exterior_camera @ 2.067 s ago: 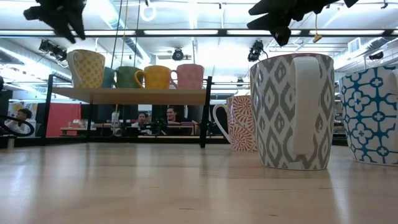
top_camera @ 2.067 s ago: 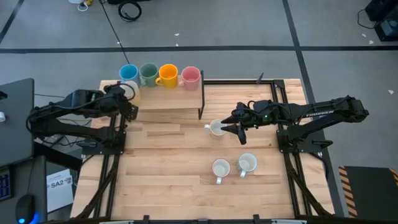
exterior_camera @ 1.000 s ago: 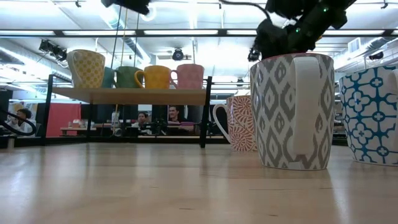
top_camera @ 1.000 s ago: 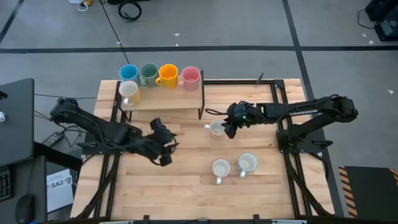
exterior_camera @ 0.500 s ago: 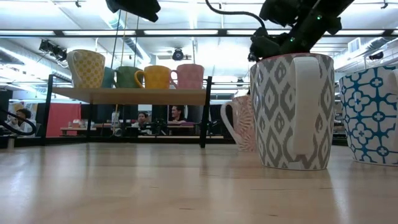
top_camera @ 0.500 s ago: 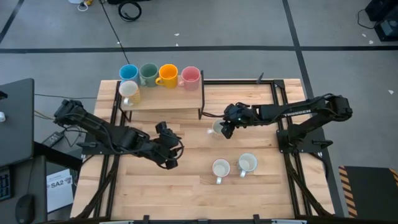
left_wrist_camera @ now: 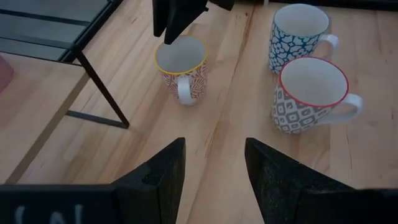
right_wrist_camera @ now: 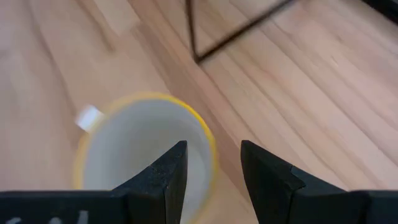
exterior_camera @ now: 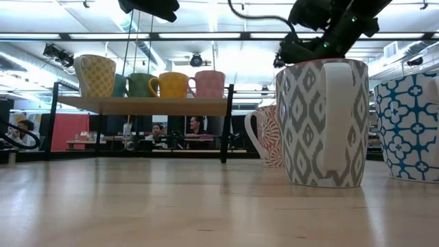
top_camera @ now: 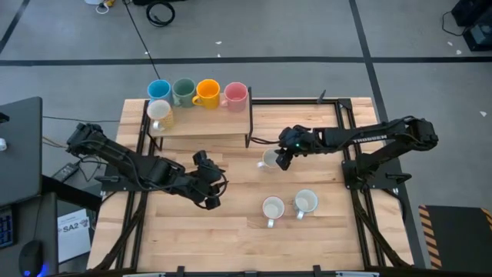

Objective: Place coffee mugs
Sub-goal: Put the orange patterned mug on the shelf

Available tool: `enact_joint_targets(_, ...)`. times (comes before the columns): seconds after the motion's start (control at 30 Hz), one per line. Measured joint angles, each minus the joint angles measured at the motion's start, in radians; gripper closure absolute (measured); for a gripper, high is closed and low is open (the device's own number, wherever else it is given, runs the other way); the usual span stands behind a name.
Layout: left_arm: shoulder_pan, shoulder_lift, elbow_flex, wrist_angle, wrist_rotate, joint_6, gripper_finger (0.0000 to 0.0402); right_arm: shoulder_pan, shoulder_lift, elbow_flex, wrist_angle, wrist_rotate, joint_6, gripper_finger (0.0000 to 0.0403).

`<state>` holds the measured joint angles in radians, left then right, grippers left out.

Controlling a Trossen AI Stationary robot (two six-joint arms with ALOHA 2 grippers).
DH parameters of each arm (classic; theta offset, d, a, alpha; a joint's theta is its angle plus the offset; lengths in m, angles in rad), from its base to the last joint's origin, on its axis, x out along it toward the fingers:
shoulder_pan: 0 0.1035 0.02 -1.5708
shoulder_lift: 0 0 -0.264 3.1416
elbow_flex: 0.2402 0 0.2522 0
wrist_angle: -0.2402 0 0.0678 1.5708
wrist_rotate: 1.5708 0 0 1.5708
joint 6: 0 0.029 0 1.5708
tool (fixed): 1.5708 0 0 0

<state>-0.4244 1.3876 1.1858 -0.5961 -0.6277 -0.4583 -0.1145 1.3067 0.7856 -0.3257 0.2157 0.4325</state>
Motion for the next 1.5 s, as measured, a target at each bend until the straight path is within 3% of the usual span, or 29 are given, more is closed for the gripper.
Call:
enact_joint_targets(0.13, 0.0, 0.0, 0.0, 0.0, 0.0, 0.0, 0.0228, -0.014, 0.001, 0.0, -0.06, 0.0, 0.01, 0.0247)
enact_joint_targets(0.33, 0.0, 0.0, 0.0, 0.002, 0.0, 0.0, 0.0228, -0.014, 0.038, 0.0, -0.053, -0.057, 0.009, 0.0247)
enact_joint_targets(0.73, 0.0, 0.0, 0.0, 0.001, 0.001, 0.0, 0.0228, -0.014, 0.149, 0.0, -0.033, -0.063, 0.01, 0.0252)
enact_joint_targets(0.9, 0.0, 0.0, 0.0, 0.001, 0.001, 0.0, 0.0228, -0.014, 0.142, 0.0, -0.028, -0.066, 0.01, 0.0283)
enact_joint_targets(1.17, 0.0, 0.0, 0.0, 0.001, 0.0, 0.0, 0.0228, -0.013, 0.131, -0.001, 0.018, -0.087, 0.012, 0.037)
enact_joint_targets(1.5, 0.01, 0.0, 0.0, 0.01, 0.0, 0.0, 0.0228, -0.014, 0.112, -0.002, 0.145, -0.167, 0.047, 0.0369)
